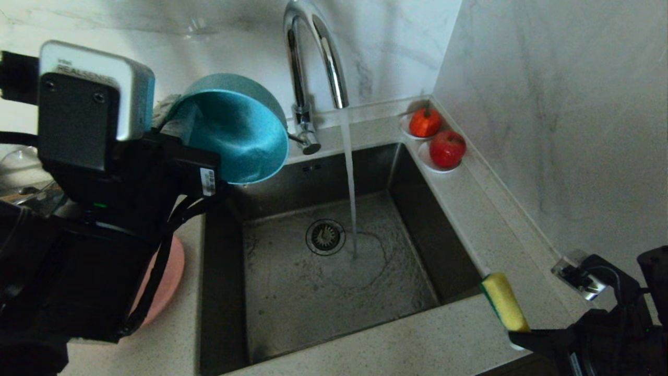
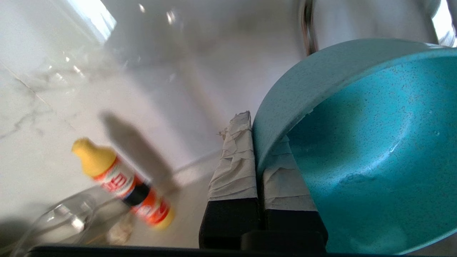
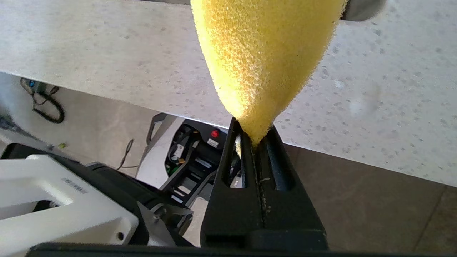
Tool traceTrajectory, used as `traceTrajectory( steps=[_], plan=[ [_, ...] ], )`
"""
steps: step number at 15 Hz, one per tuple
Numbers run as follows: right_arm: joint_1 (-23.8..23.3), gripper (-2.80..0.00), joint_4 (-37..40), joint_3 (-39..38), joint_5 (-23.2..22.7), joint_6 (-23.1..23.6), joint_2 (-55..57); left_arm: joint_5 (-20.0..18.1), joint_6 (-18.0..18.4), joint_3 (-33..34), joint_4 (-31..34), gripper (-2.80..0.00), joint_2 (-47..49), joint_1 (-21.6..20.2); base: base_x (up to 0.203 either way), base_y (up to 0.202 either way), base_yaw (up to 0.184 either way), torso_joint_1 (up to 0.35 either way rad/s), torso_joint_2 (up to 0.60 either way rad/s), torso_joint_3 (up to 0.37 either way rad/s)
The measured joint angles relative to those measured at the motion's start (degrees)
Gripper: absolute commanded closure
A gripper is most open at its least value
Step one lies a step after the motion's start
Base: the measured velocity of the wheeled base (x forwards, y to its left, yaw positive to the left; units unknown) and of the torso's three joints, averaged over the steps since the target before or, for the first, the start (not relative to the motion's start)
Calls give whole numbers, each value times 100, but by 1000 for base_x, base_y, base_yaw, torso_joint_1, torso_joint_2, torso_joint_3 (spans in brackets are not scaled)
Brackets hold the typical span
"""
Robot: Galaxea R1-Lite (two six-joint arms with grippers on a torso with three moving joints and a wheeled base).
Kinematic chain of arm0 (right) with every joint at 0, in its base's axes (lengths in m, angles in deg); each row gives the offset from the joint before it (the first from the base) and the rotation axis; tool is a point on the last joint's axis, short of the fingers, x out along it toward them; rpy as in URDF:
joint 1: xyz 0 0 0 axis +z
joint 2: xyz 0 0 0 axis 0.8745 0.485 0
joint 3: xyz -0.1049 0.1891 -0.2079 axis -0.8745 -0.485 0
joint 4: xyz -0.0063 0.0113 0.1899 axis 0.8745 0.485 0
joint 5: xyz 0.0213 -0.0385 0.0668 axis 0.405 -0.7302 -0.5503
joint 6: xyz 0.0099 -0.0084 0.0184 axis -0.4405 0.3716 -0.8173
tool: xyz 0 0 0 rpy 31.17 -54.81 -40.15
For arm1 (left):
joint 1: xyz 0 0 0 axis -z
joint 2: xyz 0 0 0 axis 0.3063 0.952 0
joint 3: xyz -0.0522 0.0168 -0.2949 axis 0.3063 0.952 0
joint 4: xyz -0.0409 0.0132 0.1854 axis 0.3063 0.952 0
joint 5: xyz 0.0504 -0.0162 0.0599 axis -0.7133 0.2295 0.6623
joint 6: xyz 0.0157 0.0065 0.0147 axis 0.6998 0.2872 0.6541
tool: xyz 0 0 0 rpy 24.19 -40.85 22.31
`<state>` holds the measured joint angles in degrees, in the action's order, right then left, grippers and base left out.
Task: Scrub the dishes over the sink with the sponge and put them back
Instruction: Wipe the bowl
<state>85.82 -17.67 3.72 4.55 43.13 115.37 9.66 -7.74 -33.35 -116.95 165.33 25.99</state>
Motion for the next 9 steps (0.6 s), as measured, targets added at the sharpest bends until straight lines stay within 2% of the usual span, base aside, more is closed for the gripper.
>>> traceTrajectory(
  steps=[2,5,9],
  plan=[
    [39,0,27,56,-162,-5,5,65,-1,0,580,0,-79,-97,0,0,0,0,0,0],
    [62,0,194,243,-456,-10,5,113,2,-146,1847,0,-367,-133,0,0,0,0,0,0],
    [200,0,888,758,-997,-40,-42,29,-2,-540,4313,0,-959,-120,0,0,0,0,0,0]
  ],
)
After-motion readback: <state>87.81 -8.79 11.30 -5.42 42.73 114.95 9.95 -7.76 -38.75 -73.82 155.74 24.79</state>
